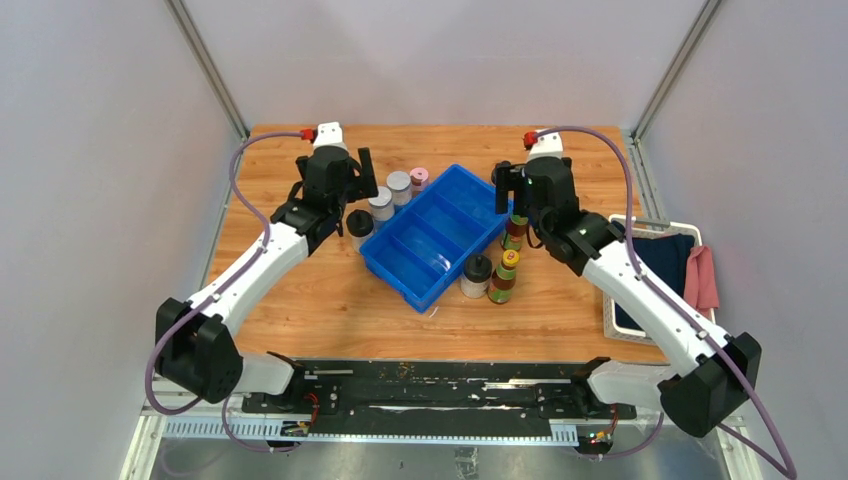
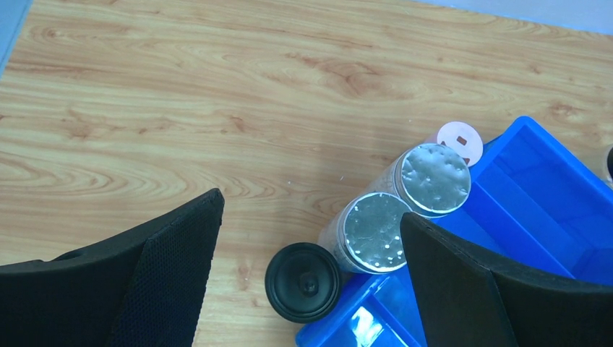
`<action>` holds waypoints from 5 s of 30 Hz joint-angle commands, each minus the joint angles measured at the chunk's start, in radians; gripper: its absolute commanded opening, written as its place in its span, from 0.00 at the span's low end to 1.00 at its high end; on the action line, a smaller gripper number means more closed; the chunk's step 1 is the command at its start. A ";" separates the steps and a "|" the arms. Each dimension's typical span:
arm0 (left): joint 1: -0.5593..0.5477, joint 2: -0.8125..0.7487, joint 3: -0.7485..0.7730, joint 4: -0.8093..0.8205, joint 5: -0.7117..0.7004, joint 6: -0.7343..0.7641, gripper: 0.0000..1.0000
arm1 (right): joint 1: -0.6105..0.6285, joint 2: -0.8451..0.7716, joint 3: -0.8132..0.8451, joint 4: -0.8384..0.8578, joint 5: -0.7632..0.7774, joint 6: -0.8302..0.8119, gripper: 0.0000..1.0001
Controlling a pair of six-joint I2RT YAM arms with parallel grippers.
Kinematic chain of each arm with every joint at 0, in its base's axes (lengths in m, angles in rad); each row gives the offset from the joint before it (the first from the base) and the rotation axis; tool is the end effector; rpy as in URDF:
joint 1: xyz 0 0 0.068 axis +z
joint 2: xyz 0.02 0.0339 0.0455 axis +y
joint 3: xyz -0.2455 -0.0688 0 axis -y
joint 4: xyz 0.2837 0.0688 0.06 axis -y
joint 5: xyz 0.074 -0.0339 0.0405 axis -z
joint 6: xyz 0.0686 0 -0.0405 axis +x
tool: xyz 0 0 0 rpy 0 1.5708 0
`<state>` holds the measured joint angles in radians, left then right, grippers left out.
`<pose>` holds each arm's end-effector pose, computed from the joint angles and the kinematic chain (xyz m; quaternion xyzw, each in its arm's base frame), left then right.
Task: Organize the condiment bottles
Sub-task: Pick up the bottle from the center of the board.
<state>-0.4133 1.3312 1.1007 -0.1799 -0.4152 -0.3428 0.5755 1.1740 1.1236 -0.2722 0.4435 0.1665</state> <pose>0.3564 -0.1261 0.2910 -0.0841 0.8219 -0.0378 0.5622 0.3016 0.1606 0.3425 -0.0349 0.8012 0.0403 0.5960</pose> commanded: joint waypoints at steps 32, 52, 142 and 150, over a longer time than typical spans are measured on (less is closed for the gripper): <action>-0.028 0.079 0.086 0.175 -0.184 0.010 0.99 | 0.013 0.327 0.433 -0.114 -0.127 -0.111 0.89; 0.015 0.115 0.118 0.361 -0.129 0.123 0.99 | 0.014 0.690 0.774 -0.180 -0.636 -0.158 0.89; 0.087 0.127 -0.130 0.778 0.042 -0.002 0.99 | 0.051 1.152 1.114 -0.265 -0.865 -0.279 0.00; 0.087 0.114 -0.143 0.777 0.042 -0.007 0.98 | 0.064 1.097 1.081 -0.229 -0.813 -0.299 0.00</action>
<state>-0.3347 1.4555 0.9779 0.5747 -0.3622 -0.3397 0.6151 2.3219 2.2223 -0.5003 -0.4160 -0.1097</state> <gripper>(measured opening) 0.984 0.627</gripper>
